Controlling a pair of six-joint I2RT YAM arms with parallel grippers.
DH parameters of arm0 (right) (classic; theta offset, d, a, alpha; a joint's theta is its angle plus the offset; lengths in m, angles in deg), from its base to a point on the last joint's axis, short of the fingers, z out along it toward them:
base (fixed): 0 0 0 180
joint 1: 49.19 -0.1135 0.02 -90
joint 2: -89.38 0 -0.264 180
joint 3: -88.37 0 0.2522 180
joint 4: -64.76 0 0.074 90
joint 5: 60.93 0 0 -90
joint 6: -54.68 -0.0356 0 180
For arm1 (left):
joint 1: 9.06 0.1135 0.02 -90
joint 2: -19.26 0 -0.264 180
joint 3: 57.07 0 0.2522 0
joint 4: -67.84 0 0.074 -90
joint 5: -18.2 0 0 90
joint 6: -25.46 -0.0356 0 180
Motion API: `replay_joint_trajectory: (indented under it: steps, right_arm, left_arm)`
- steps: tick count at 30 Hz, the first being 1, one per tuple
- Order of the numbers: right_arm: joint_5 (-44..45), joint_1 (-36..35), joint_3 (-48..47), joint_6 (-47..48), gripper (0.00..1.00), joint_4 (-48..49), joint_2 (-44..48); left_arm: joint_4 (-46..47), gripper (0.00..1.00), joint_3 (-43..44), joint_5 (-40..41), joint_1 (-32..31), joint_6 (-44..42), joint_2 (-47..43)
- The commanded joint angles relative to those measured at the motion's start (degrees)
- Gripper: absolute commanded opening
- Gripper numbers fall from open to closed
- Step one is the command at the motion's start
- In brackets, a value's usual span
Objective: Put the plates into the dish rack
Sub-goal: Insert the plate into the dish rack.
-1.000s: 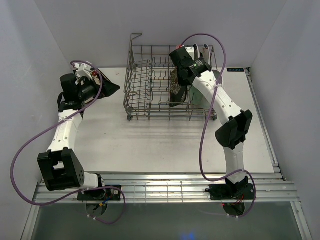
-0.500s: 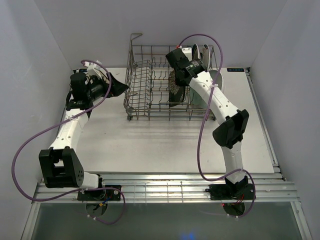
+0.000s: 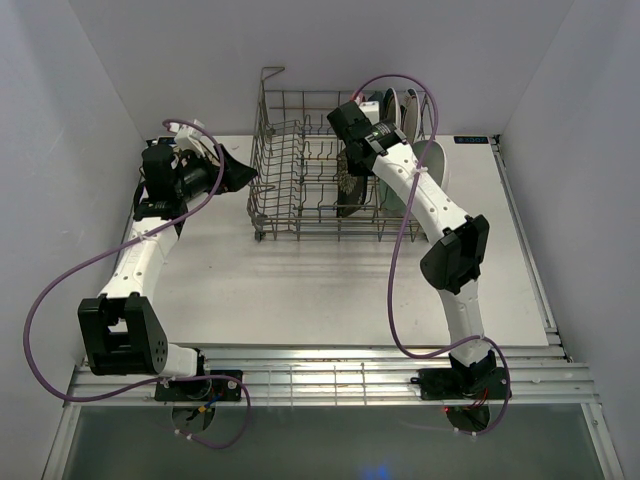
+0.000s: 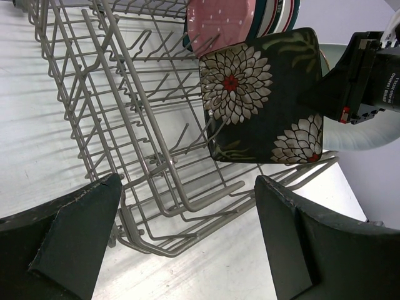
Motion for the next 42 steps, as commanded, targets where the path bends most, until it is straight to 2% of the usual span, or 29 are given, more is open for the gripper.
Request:
replay_joint_trajectory:
  steps: [1, 8, 20, 22, 30, 42]
  right_arm:
    - [-0.2, -0.3, -3.9, 0.3, 0.15, 6.3, 0.5]
    - [-1.7, -0.3, -3.5, 0.9, 0.28, 7.6, -0.6]
    - [-1.4, -0.1, -1.5, 1.7, 0.31, 8.7, 0.4]
    - [-1.5, -0.1, -0.9, 1.9, 0.28, 9.0, 0.4]
    - [-2.4, 0.0, 0.2, 2.6, 0.08, 10.1, -0.4]
    - [1.6, -0.1, 1.7, 4.9, 0.08, 12.1, 1.6]
  left_arm:
    - [0.1, 0.98, -0.4, 0.2, -0.3, -0.9, -1.4]
    - [-0.4, 0.98, -0.4, 0.5, -0.2, -1.3, -1.5]
    - [-1.6, 0.98, -0.6, 1.4, -0.3, -2.5, -2.5]
    - [-1.7, 0.98, -0.6, 1.4, -0.2, -2.6, -2.5]
    - [-2.2, 0.98, -0.6, 1.7, -0.3, -3.1, -2.5]
    - [-2.7, 0.98, -0.4, 2.2, -0.3, -3.2, -2.4]
